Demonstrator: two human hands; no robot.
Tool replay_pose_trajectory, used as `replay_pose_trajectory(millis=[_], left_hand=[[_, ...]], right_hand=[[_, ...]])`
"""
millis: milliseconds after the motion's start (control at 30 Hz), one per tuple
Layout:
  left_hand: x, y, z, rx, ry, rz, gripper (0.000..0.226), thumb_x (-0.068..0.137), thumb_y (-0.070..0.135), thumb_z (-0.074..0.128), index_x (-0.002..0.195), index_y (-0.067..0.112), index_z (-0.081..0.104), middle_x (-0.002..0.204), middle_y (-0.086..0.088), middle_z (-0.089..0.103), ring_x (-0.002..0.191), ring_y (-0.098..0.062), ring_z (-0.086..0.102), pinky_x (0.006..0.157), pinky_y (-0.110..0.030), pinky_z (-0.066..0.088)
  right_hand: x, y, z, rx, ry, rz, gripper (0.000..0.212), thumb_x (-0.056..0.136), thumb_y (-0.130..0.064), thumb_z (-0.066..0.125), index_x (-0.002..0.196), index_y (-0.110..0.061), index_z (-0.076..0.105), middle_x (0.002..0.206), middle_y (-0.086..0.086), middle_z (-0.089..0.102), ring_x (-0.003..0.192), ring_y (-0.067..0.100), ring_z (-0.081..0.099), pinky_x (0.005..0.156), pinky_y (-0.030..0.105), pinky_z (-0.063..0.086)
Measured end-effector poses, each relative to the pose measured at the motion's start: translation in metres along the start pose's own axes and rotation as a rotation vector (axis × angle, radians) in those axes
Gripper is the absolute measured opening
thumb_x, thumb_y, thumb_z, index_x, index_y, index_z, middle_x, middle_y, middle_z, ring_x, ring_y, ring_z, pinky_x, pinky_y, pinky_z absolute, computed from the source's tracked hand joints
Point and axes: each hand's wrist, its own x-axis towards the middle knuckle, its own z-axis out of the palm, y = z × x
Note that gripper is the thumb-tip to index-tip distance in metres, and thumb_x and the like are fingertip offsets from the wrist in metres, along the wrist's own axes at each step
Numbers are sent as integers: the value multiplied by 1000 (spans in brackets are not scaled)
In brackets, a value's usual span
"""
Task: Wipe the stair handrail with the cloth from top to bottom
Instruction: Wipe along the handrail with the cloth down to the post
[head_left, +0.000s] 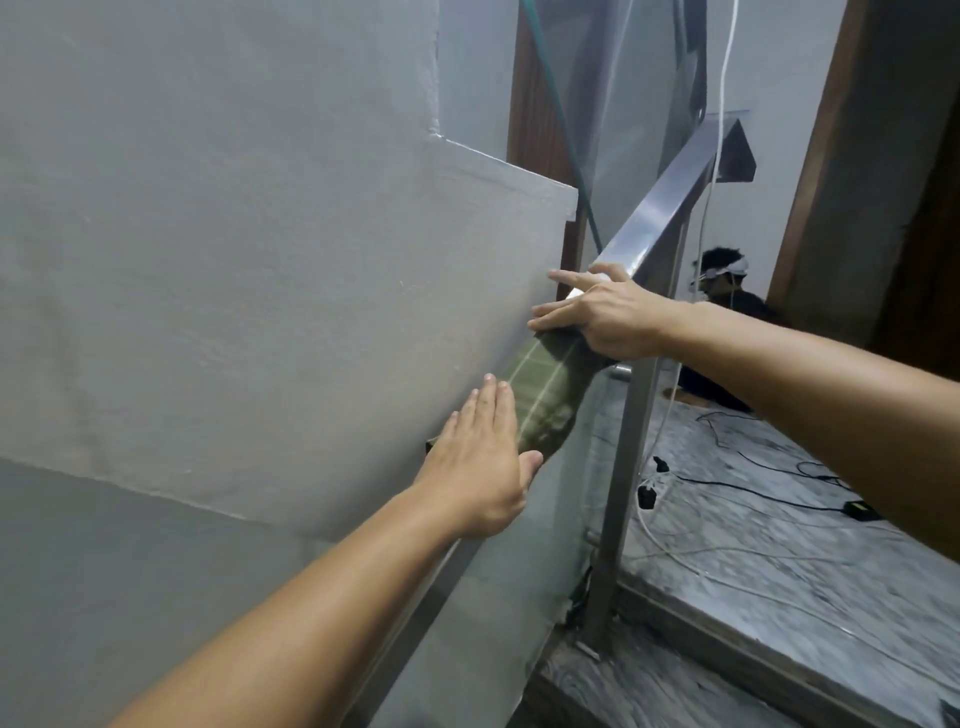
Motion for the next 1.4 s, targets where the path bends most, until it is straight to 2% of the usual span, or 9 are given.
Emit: replay_pose_trajectory(millis=[167,267,333,433,533,600,833,1133,1400], left_hand=[[-70,-22,17,24,19,-48,72,100,42,26,148,8,-16,159,-11,-22,148,-21,-16,121,-40,0],[-106,-30,26,23,22,-77,72,100,41,25,148,8,-17,159,-10,-23,147,-21,-18,121,-40,-2],[-127,-37,31,33,21,-98,71,100,41,23,148,8,-18,158,-10,-24,147,-21,-19,121,-40,-2],[-158,-48,38,28,15,-120,72,100,42,24,148,8,-18,159,-9,-23,147,-20,-18,121,-40,-2],[-190,-61,46,31,17,-133,73,100,44,25,149,9,-17,159,-9,-21,147,-19,-17,122,-40,-1],[-212,-69,53,31,20,-144,74,99,45,25,149,9,-16,160,-9,-20,148,-19,-15,122,-41,1],[-312,-107,77,39,56,-170,75,98,45,30,150,7,-11,161,-11,-12,150,-21,-4,121,-39,5],[-487,-160,115,83,34,-320,81,96,45,37,149,5,-9,161,-16,1,148,-30,9,120,-43,13],[-651,-202,148,39,-63,-561,83,96,35,46,150,11,-12,162,-9,-7,149,-21,-5,121,-41,-3]], right_hand=[[-19,-63,4,231,82,-68,44,92,-6,44,120,-35,63,136,-14,55,142,17,24,105,37,12],[-33,-103,-4,55,252,-278,33,80,-7,62,106,-25,72,123,-4,66,125,22,49,100,40,28],[-42,-132,1,5,184,-436,39,74,-1,64,110,-15,71,120,4,68,116,25,58,102,40,39],[-57,-166,4,118,63,-446,44,88,-11,49,132,-7,53,138,11,54,131,24,46,113,31,24],[-70,-189,10,108,-87,-430,64,95,-53,28,148,-16,24,155,3,25,145,16,17,119,34,9],[-76,-209,17,36,-112,-447,71,92,-62,20,150,-22,12,158,0,16,146,14,9,120,38,6],[-99,-314,29,-41,16,-525,65,96,-55,21,147,-15,25,147,11,42,136,28,36,115,46,25],[-131,-490,35,-178,13,-669,70,94,-58,23,144,-9,27,129,19,51,114,35,49,105,47,37],[-168,-665,45,-168,9,-771,74,92,-63,22,143,-11,23,127,17,52,109,34,52,92,47,45]])
